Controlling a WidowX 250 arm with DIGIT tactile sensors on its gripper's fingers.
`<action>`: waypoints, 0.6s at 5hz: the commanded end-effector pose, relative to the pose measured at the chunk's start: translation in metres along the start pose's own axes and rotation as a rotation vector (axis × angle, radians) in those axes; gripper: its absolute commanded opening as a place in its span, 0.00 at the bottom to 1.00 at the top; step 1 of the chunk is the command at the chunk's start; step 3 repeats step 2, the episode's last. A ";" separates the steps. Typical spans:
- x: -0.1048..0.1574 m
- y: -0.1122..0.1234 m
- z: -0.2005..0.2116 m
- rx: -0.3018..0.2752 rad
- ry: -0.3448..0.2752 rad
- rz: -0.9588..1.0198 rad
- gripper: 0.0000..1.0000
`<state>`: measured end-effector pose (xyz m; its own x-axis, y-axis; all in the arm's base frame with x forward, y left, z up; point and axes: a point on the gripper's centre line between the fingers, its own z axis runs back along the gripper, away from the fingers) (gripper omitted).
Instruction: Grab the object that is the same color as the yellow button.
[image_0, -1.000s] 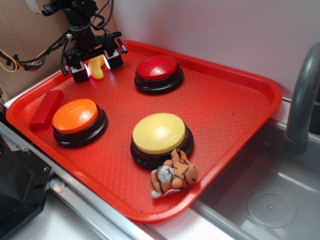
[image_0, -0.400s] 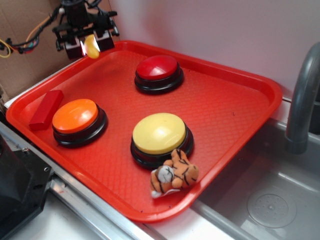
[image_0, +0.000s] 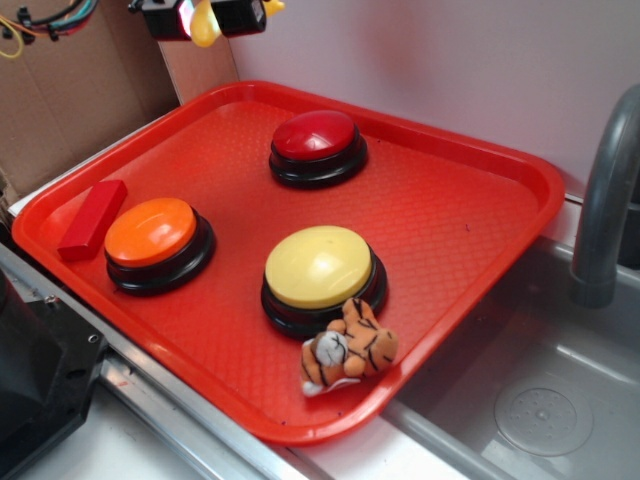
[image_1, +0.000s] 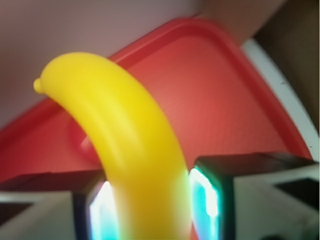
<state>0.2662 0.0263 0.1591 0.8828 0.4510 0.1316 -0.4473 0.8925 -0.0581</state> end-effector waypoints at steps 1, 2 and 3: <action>-0.039 -0.003 0.040 -0.086 -0.035 -0.271 0.00; -0.041 0.004 0.037 -0.084 -0.042 -0.248 0.00; -0.041 0.004 0.037 -0.084 -0.042 -0.248 0.00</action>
